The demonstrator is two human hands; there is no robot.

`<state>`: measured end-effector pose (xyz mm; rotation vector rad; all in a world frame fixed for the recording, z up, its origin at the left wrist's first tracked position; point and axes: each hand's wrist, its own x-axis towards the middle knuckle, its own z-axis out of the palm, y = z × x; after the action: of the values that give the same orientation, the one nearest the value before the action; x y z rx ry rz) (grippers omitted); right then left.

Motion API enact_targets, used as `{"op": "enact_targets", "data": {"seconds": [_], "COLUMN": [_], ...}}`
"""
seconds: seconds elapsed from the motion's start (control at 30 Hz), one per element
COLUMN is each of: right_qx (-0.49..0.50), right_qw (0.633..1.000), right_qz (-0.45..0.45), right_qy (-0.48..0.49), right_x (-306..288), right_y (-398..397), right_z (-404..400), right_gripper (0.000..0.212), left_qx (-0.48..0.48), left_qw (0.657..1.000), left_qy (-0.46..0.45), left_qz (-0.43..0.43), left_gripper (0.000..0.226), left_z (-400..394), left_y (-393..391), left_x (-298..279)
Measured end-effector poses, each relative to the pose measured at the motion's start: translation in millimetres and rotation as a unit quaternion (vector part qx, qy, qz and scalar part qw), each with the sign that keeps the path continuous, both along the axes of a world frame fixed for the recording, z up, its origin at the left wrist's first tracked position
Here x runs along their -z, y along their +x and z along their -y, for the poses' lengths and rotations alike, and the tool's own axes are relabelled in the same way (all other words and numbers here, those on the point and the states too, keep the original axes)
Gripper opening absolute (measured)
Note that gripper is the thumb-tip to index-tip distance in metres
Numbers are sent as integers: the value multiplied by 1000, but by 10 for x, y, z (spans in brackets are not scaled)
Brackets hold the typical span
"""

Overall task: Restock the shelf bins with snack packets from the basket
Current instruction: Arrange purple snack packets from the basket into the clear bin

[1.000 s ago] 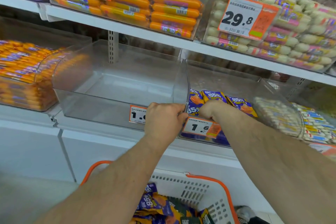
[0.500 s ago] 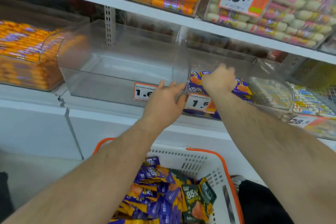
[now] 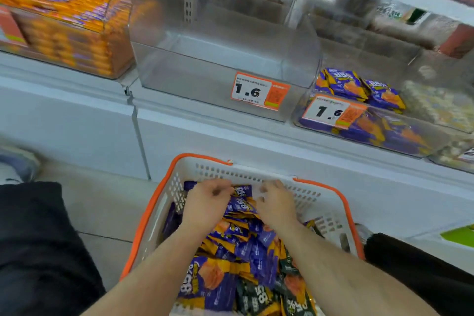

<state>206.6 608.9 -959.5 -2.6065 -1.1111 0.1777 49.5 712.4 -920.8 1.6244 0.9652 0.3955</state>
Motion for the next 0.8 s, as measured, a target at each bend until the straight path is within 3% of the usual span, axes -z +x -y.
{"op": "enact_targets", "data": {"seconds": [0.13, 0.27, 0.4, 0.53, 0.67, 0.8], "right_qx": [-20, 24, -12, -86, -143, -188], "right_qw": [992, 986, 982, 981, 973, 957], "right_qz": [-3, -18, 29, 98, 171, 221], "right_qy": [-122, -163, -187, -144, -58, 10], "right_x": [289, 438, 461, 312, -16, -389], "right_y": [-161, -120, -22, -46, -125, -286], "right_z": [86, 72, 35, 56, 102, 239], "right_gripper": [11, 31, 22, 24, 8, 10], "left_qx": [-10, -15, -8, -28, -33, -26], "left_qw": [999, 998, 996, 988, 952, 923], "left_qy": [-39, -55, -77, -148, -304, -376], "left_qz": [-21, -30, -37, -35, 8, 78], "left_gripper": [13, 18, 18, 19, 26, 32], "left_z": [26, 50, 51, 80, 299, 491], "left_y": [-29, -13, -46, -69, 76, 311], "left_x": [102, 109, 106, 163, 153, 7]}}
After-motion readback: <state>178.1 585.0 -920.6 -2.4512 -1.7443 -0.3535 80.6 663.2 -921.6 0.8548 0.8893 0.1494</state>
